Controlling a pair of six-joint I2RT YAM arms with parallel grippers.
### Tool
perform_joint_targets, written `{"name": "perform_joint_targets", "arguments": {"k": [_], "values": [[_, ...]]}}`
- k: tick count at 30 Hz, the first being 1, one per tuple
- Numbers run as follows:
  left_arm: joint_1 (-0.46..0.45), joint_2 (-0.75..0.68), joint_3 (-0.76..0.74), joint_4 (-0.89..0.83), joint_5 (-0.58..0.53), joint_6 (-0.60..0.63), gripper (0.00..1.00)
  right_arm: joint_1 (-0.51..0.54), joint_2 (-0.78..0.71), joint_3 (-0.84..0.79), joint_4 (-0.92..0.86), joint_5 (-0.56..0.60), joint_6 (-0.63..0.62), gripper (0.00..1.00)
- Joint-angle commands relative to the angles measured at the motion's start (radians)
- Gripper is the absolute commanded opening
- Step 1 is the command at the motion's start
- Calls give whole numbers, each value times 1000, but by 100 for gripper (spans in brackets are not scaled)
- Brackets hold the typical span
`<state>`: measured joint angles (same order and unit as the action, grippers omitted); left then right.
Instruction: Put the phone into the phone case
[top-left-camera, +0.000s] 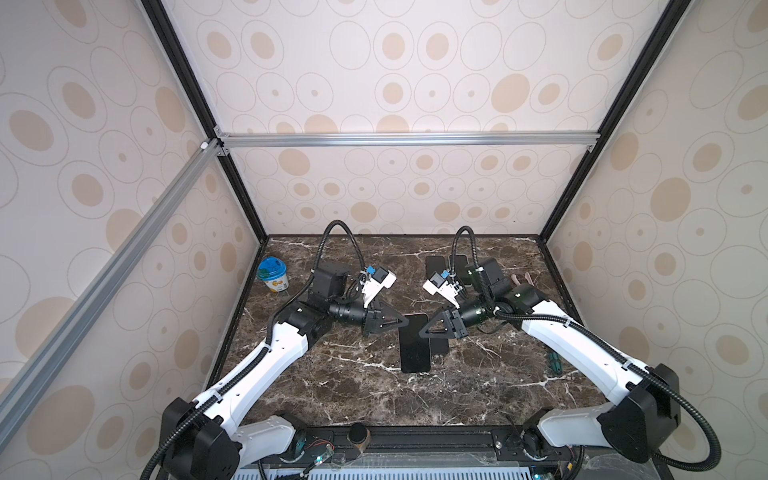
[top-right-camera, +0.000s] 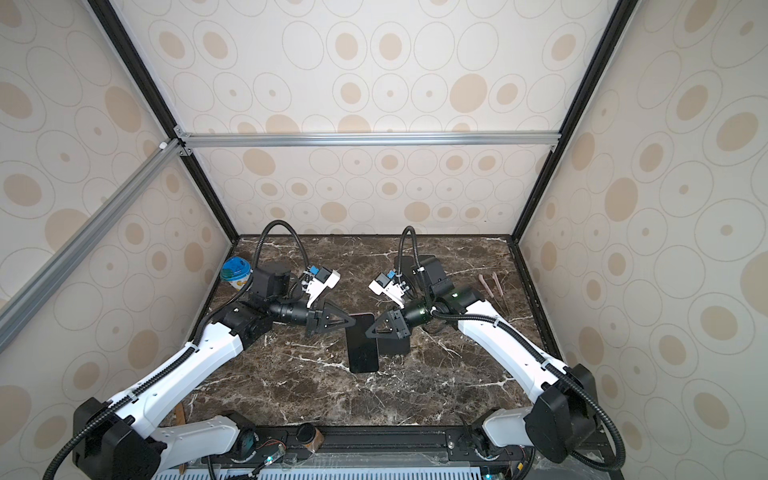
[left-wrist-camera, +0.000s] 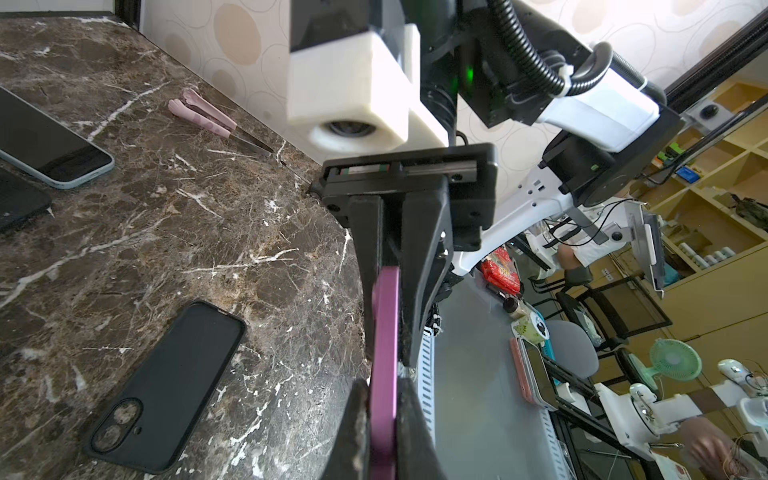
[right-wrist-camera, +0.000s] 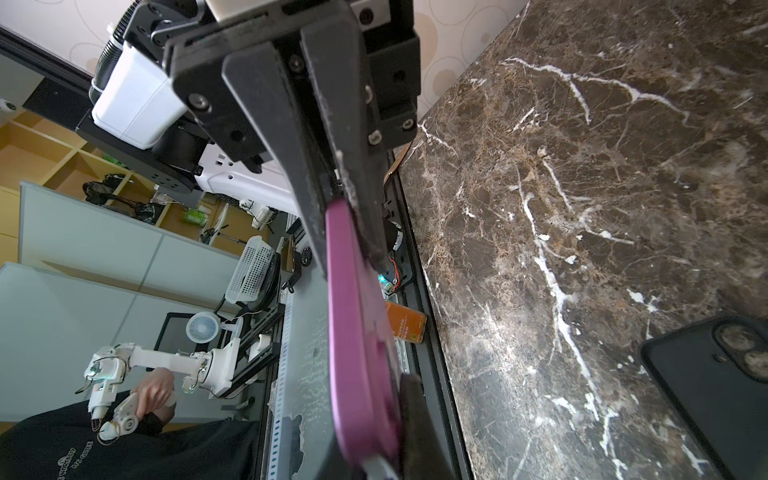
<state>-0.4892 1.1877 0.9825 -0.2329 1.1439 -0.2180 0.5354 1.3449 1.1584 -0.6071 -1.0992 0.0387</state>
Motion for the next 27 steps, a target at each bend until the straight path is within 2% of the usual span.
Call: {"name": "perform_joint_targets", "arguments": {"k": [1, 2, 4, 5, 7, 10, 13, 16, 19, 23, 27], "values": [[-2, -6, 7, 83, 7, -15, 1, -3, 3, 35, -18, 6, 17, 0], [-3, -8, 0, 108, 6, -35, 0, -4, 2, 35, -18, 13, 18, 0], [-2, -10, -16, 167, 5, -82, 0, -4, -2, 35, -13, 34, 22, 6], [-2, -13, -28, 209, 2, -116, 0, -4, -4, 35, -8, 44, 25, 13], [-2, -17, -51, 279, -11, -167, 0, -5, -10, 33, 1, 78, 34, 36], [4, -16, -67, 338, -63, -226, 0, -5, -26, 21, 25, 134, 51, 52], [16, -10, -59, 325, -158, -229, 0, -6, -52, 1, 48, 201, 71, 69], [33, -7, -53, 365, -219, -275, 0, -5, -85, -30, 72, 286, 89, 79], [47, -8, -48, 429, -297, -339, 0, -8, -124, -76, 114, 342, 124, 83], [54, -23, -60, 507, -438, -397, 0, -7, -171, -147, 189, 362, 197, 84], [58, -22, -79, 639, -505, -478, 0, -8, -210, -226, 315, 388, 304, 85]]}}
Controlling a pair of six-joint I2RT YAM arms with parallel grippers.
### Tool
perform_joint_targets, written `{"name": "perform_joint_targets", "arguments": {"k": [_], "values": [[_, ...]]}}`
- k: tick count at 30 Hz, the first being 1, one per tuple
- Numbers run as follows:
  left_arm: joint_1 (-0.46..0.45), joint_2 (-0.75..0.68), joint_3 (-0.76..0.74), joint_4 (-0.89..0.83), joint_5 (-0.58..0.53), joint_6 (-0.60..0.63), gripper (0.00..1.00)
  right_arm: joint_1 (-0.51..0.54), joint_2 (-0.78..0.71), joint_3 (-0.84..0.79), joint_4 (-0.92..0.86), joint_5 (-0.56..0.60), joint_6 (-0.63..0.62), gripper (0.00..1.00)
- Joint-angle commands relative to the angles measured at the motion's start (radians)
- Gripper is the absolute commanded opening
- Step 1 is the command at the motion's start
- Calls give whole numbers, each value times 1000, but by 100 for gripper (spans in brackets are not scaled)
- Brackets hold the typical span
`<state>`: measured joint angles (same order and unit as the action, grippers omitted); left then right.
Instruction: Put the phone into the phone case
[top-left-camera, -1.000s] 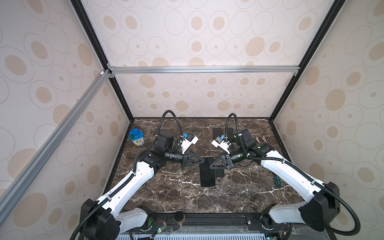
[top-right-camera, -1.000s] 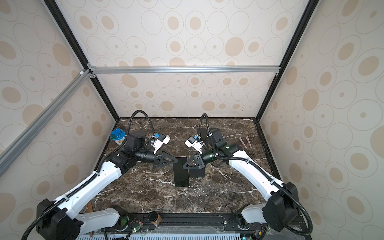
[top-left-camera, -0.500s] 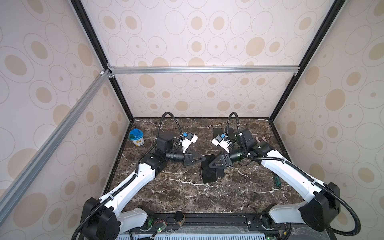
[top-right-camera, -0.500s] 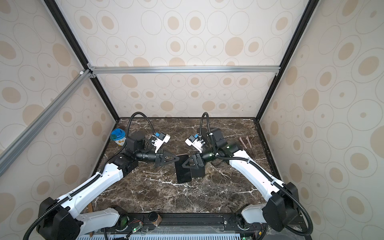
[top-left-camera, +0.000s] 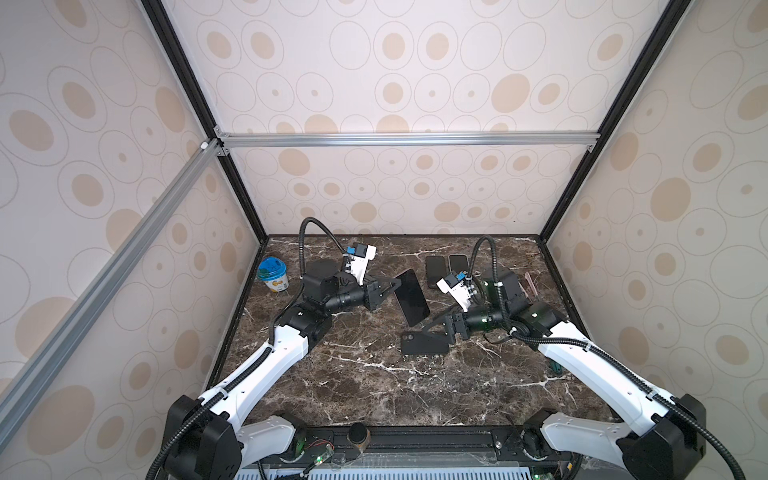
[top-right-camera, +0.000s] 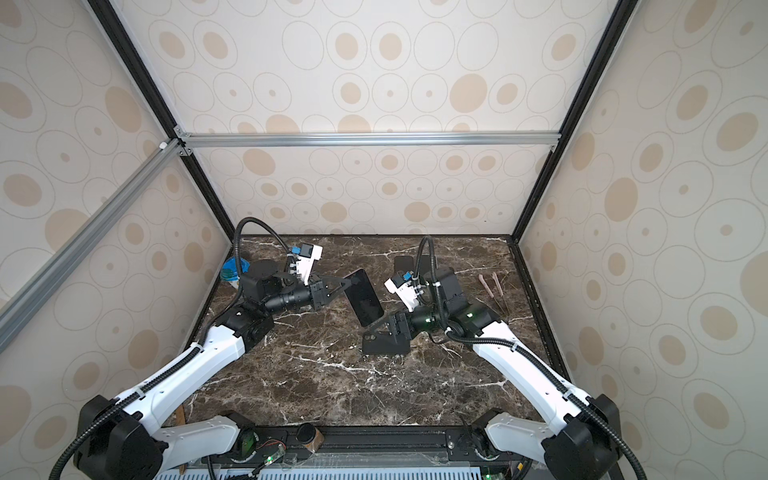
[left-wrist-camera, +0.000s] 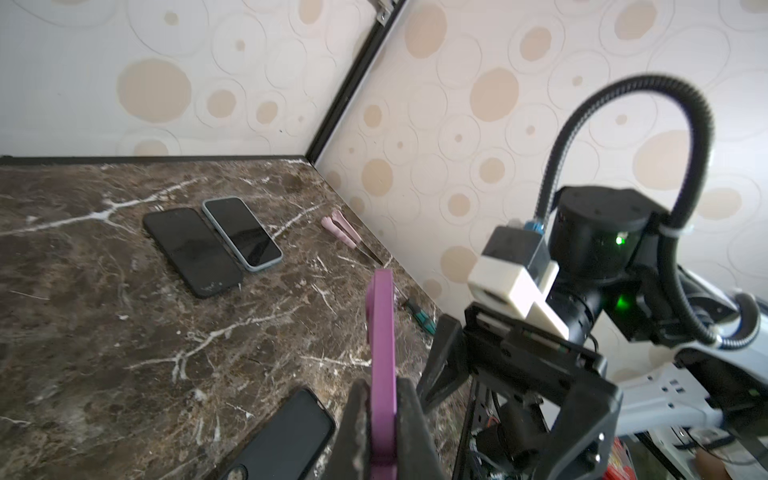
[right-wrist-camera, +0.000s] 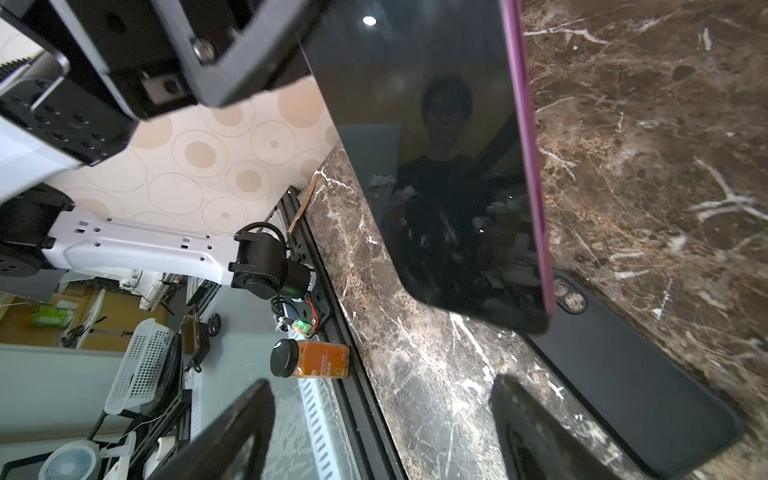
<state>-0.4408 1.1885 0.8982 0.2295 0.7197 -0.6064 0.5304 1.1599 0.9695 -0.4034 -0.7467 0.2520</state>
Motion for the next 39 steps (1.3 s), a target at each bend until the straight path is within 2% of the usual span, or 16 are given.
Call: {"name": "perform_joint_targets", "arguments": {"k": [1, 6, 8, 12, 18, 22, 31, 36, 39], "values": [[10, -26, -5, 216, -96, -113, 0, -3, -30, -61, 167, 36, 131, 84], [11, -41, -98, 454, -160, -239, 0, -3, -17, -165, 497, 47, 346, 79], [12, -41, -111, 497, -179, -269, 0, -3, -7, -191, 626, 60, 421, 67], [14, -68, -138, 541, -243, -284, 0, -3, 1, -243, 845, 127, 536, 65], [17, -117, -166, 589, -329, -313, 0, -3, 48, -210, 921, 110, 572, 65], [18, -134, -177, 608, -353, -335, 0, -3, 61, -221, 1022, 153, 627, 63], [18, -126, -205, 710, -335, -404, 0, -2, 144, -171, 1191, 79, 715, 61], [17, -115, -212, 771, -318, -435, 0, -3, 198, -158, 1306, 55, 784, 55], [17, -121, -219, 785, -324, -438, 0, -2, 208, -137, 1305, 44, 785, 50]]}}
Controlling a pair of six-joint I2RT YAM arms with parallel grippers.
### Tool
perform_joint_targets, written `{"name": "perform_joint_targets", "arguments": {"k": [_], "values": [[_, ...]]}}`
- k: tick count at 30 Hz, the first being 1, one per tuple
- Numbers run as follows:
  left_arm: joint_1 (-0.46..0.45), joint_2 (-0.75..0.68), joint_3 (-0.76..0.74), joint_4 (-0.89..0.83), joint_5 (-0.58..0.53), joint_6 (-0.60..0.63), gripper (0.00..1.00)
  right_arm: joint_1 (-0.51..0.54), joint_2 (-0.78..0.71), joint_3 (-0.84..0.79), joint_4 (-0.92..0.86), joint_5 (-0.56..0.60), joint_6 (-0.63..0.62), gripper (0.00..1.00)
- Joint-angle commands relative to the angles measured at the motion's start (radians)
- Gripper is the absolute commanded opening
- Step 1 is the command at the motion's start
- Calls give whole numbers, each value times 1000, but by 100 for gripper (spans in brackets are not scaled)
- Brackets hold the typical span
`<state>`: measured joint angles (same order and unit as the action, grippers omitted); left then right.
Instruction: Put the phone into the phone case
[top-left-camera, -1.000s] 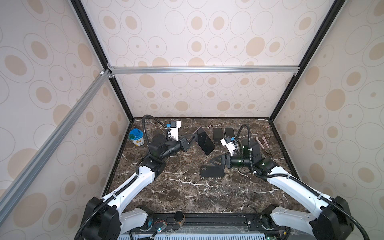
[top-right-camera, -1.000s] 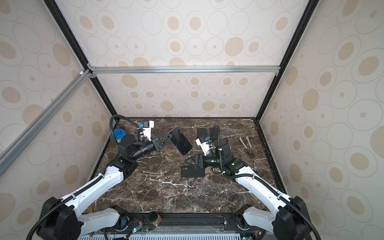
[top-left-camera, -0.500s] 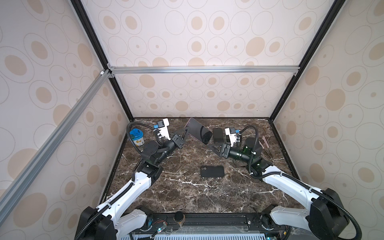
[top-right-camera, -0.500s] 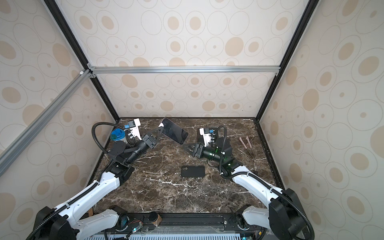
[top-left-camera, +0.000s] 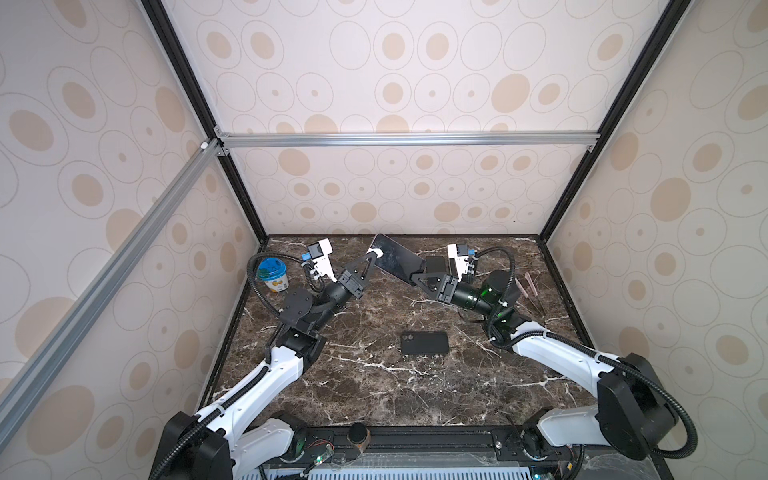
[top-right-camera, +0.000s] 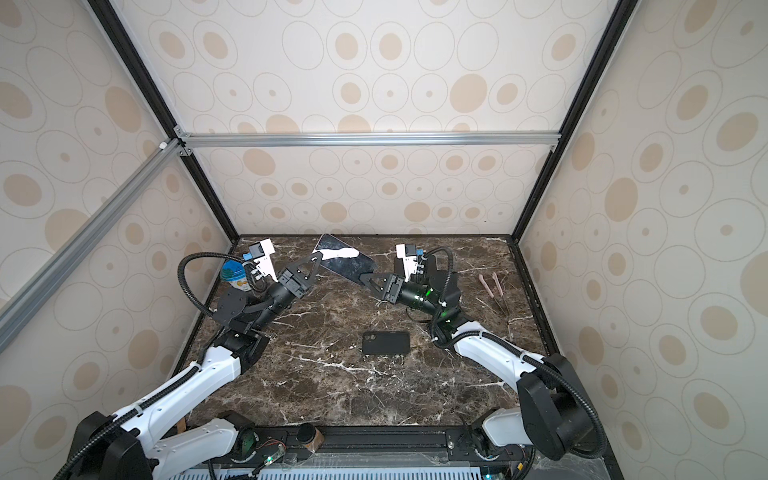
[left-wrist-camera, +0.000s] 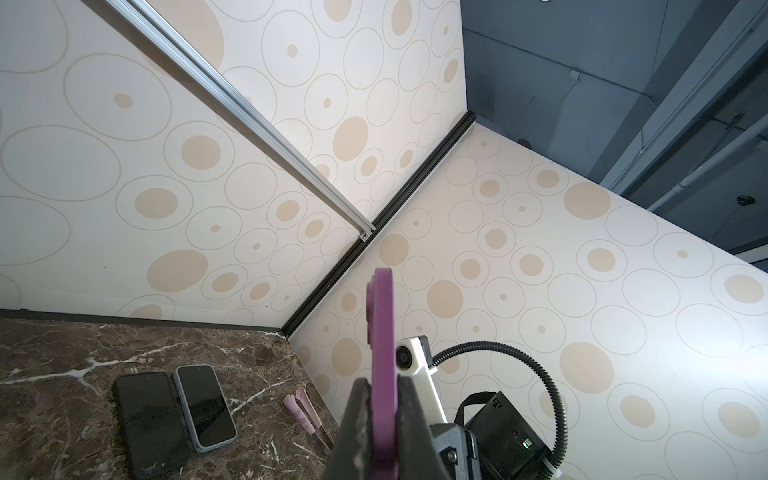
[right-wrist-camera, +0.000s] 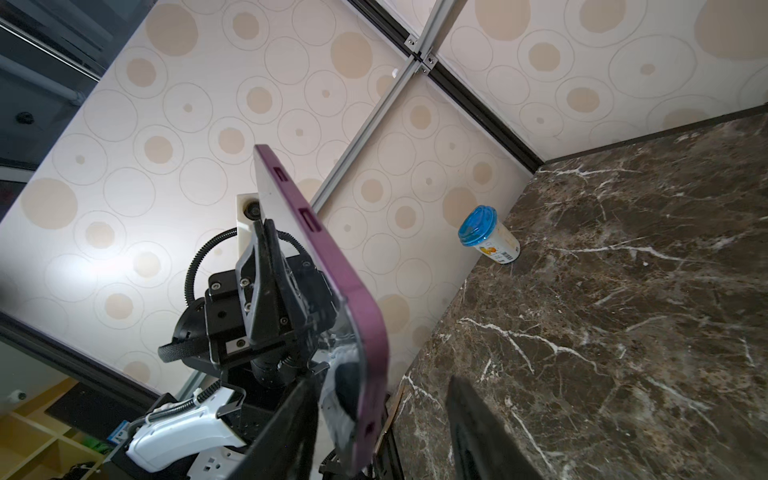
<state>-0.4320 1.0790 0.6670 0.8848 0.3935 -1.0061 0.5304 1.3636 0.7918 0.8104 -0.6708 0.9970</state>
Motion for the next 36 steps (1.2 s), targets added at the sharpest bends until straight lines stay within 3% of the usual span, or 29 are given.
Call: {"name": "perform_joint_targets", "arguments": {"k": [1, 9, 28, 36], "values": [[9, -16, 10, 130, -4, -37, 0, -3, 5, 47, 91, -37, 42, 49], [9, 9, -2, 201, -7, -85, 0, 0, 28, 66, 156, -41, 73, 43], [9, 47, -23, 290, 18, -144, 0, 3, 30, 89, 205, -39, 91, 14], [9, 53, -41, 283, 13, -147, 27, 3, 4, 89, 189, -18, 86, 4]]}}
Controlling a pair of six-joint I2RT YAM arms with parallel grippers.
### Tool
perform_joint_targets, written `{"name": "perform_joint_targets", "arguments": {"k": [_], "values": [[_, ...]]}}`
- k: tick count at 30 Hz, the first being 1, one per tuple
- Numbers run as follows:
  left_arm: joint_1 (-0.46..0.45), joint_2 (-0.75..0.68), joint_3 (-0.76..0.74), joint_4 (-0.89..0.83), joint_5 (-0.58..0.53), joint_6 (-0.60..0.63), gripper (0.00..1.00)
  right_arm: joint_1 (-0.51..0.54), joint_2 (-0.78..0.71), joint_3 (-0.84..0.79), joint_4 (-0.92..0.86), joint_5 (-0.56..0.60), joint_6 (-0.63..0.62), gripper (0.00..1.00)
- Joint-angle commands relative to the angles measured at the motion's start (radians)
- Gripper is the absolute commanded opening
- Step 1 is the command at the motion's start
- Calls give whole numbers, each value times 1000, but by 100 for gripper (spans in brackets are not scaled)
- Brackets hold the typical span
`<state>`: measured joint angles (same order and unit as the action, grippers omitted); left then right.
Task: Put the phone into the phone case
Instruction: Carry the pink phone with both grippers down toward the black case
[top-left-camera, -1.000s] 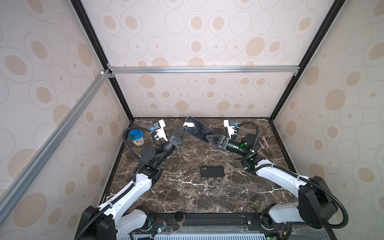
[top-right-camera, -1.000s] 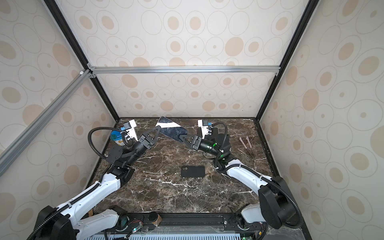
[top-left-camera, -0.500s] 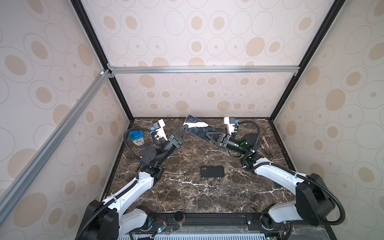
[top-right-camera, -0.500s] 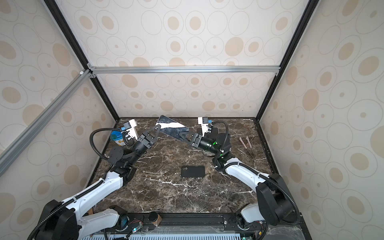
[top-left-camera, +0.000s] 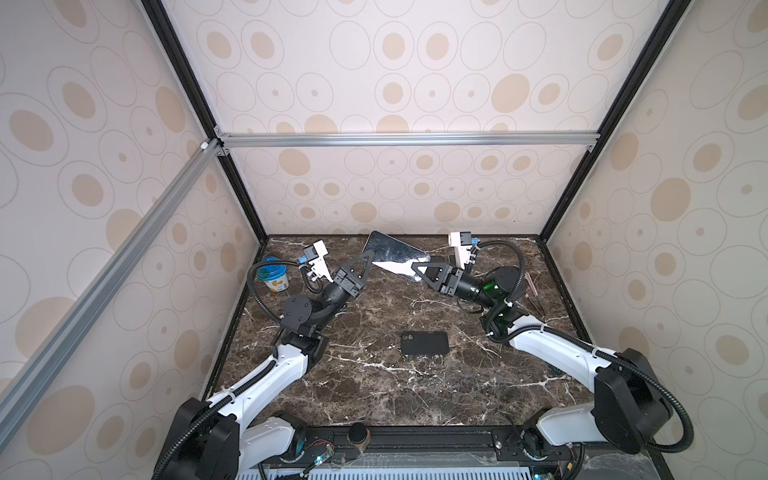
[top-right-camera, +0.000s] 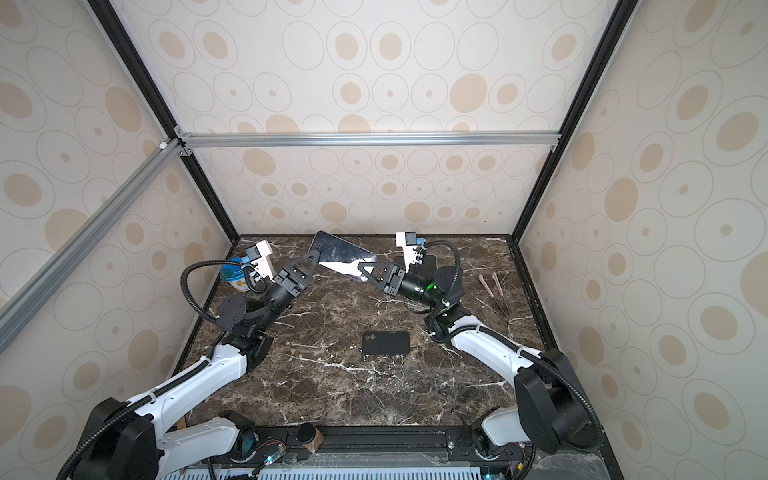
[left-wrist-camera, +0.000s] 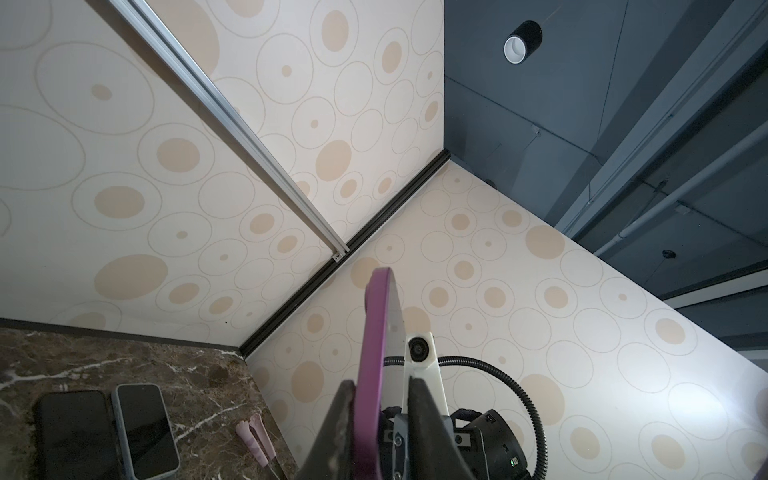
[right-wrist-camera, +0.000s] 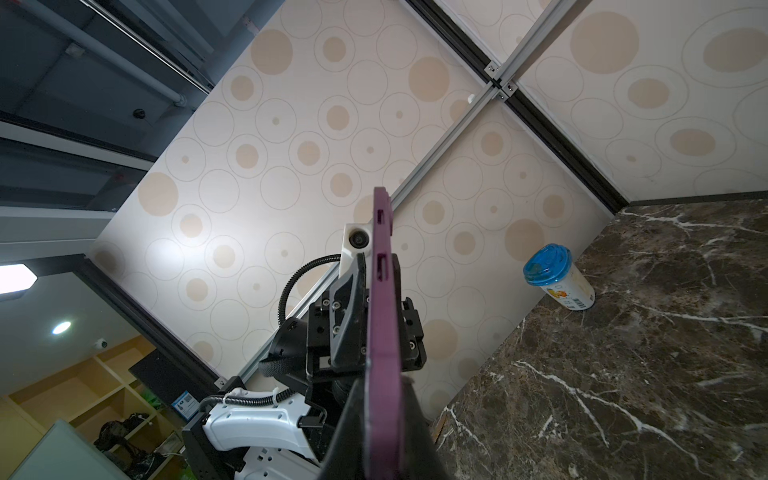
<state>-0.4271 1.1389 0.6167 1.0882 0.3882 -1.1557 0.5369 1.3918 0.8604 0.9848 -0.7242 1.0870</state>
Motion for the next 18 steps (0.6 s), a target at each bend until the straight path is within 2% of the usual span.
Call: {"name": "perform_joint_targets", "arguments": {"k": [1, 4, 7, 10, 16, 18], "values": [[5, -7, 6, 78, 17, 2, 29, -3, -29, 23, 5, 35, -6, 4], [4, -10, -3, 63, 14, 10, 39, -3, -48, 30, -68, 50, -37, 1], [5, -22, -14, 12, 2, 20, 54, -5, -96, 64, -305, 95, -139, 0], [6, -45, -16, -62, 5, 47, 66, -6, -146, 96, -508, 128, -240, 0], [5, -109, 30, -421, -24, 219, 85, -24, -202, 141, -776, 161, -351, 0], [6, -121, 60, -584, -46, 299, 91, -34, -211, 188, -972, 244, -386, 0]]}}
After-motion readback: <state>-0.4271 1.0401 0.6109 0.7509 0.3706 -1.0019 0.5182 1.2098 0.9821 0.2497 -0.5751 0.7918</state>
